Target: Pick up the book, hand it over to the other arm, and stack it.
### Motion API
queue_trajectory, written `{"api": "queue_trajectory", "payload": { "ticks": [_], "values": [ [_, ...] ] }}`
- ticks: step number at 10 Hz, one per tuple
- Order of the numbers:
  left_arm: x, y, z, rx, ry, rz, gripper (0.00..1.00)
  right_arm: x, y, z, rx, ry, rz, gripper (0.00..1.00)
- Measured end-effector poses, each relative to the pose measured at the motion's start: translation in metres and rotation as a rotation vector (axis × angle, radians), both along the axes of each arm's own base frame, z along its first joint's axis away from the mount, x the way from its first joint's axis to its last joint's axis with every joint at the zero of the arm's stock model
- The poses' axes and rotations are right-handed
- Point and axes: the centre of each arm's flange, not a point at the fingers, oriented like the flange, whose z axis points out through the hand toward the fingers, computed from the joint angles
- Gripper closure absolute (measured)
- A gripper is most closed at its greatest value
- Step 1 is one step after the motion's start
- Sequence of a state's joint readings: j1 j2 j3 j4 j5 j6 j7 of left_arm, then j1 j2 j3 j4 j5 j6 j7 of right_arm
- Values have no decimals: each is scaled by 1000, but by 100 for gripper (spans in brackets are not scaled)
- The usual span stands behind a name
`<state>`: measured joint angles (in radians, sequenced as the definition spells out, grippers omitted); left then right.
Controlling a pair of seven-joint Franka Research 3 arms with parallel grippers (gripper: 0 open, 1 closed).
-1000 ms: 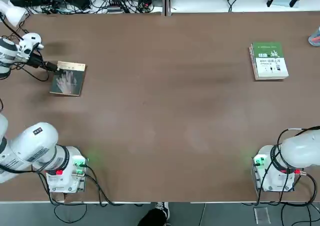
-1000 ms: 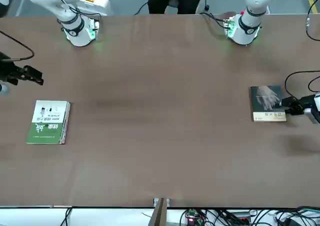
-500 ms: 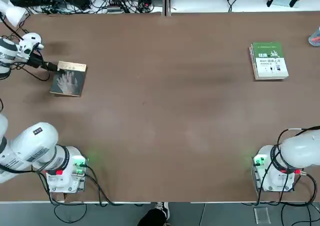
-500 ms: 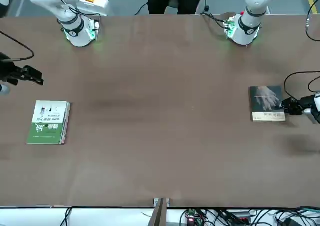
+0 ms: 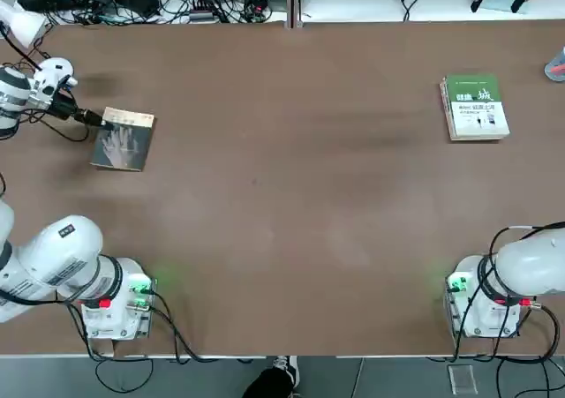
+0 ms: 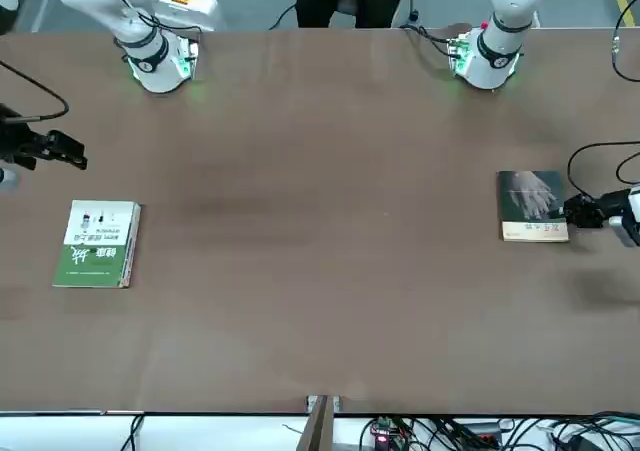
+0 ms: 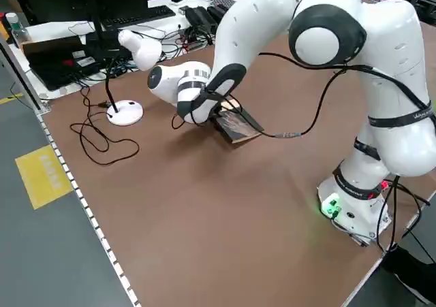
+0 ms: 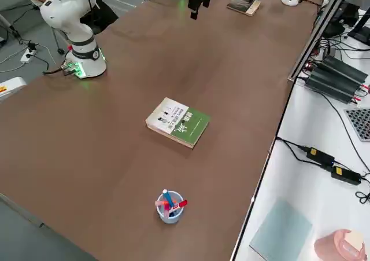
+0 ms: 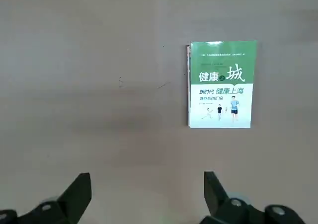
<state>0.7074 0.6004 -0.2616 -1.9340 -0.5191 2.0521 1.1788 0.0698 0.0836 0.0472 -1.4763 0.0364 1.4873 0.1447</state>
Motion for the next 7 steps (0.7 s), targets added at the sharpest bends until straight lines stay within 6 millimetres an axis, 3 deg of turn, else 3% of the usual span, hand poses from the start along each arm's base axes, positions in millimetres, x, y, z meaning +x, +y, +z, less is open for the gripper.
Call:
{"api": "queue_trajectory", "payload": {
  "ticks": [1,4,7],
  "values": [
    [1,-1,2,-13,3,-1,90,0,0,0,0,0,0,0],
    [3,-1,6,-29,6,-6,99,0,0,0,0,0,0,0],
    [4,-1,7,-30,10,-2,99,0,0,0,0,0,0,0]
  ]
}}
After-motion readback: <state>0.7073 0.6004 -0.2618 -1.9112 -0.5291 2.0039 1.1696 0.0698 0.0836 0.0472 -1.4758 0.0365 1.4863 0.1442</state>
